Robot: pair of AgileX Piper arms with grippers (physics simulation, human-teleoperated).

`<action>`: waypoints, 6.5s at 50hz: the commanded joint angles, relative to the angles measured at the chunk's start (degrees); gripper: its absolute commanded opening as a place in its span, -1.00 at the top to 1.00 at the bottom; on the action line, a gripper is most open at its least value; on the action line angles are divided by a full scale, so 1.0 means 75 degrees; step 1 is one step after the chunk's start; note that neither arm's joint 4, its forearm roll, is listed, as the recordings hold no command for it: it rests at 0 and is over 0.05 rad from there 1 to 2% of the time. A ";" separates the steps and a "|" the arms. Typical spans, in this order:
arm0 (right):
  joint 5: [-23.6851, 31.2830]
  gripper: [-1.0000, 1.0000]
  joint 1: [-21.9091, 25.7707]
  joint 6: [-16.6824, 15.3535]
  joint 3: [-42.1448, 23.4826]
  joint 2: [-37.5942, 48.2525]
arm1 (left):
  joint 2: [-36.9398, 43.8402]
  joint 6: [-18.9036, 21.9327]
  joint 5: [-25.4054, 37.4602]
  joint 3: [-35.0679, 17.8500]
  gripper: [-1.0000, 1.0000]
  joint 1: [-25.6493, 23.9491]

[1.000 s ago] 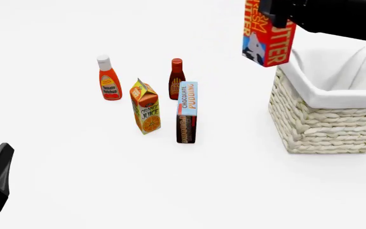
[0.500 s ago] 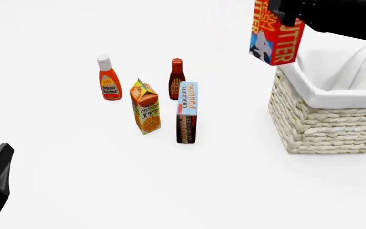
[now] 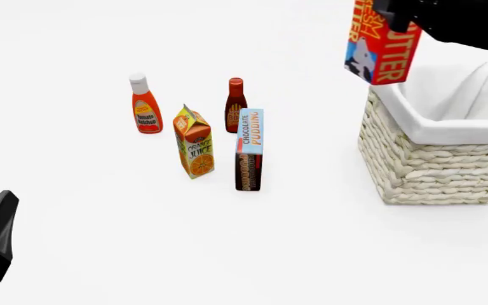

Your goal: Pick the butter and place it in the basket.

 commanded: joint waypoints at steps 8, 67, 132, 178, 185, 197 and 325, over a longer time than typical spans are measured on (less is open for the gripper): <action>-0.0112 1.00 -0.0252 0.0192 0.0012 -0.0173 | 0.0000 0.0000 0.0000 0.0000 -1.00 0.0000; -0.0396 1.00 -0.1111 0.0406 0.0317 -0.0381 | 0.0000 0.0000 0.0000 0.0000 -1.00 0.0000; -0.1082 1.00 -0.2117 0.0695 0.0642 0.0012 | 0.0000 0.0000 0.0000 0.0000 -1.00 0.0000; -0.1368 1.00 -0.2674 0.0754 0.0698 0.0323 | 0.0000 0.0000 0.0000 0.0000 -1.00 0.0000; -0.1483 1.00 -0.2779 0.0762 0.0764 0.0409 | 0.0000 0.0000 0.0000 0.0000 -1.00 0.0000; -0.1548 1.00 -0.2869 0.0753 0.0725 0.0613 | 0.0000 0.0000 0.0000 0.0000 -1.00 0.0000; -0.2309 1.00 -0.3323 0.0770 0.1078 0.1412 | 0.0000 0.0000 0.0000 0.0000 -1.00 0.0000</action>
